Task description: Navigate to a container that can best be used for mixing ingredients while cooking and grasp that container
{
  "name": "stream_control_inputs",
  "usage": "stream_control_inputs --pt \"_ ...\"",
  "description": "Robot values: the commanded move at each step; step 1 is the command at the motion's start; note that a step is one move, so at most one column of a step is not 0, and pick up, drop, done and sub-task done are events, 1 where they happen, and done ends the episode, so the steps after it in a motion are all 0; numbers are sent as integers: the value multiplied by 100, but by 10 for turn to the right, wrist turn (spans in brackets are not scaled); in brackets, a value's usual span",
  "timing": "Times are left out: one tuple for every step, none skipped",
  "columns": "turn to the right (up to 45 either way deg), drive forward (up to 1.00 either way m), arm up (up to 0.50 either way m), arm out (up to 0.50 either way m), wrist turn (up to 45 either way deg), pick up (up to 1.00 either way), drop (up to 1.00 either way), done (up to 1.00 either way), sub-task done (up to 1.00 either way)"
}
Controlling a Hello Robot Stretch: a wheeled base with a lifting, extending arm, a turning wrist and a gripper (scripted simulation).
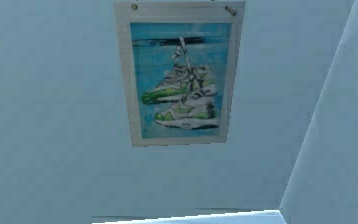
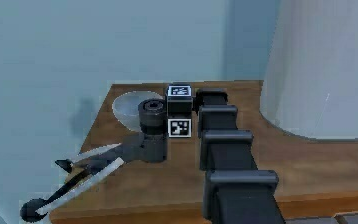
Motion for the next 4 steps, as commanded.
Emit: stream_control_inputs --pt "0 0 0 0 450 0 0 0 0" --pt "0 0 0 0 240 0 0 0 0" --pt "0 0 0 0 0 100 0 0 0" --pt "0 0 0 0 0 0 0 100 0"
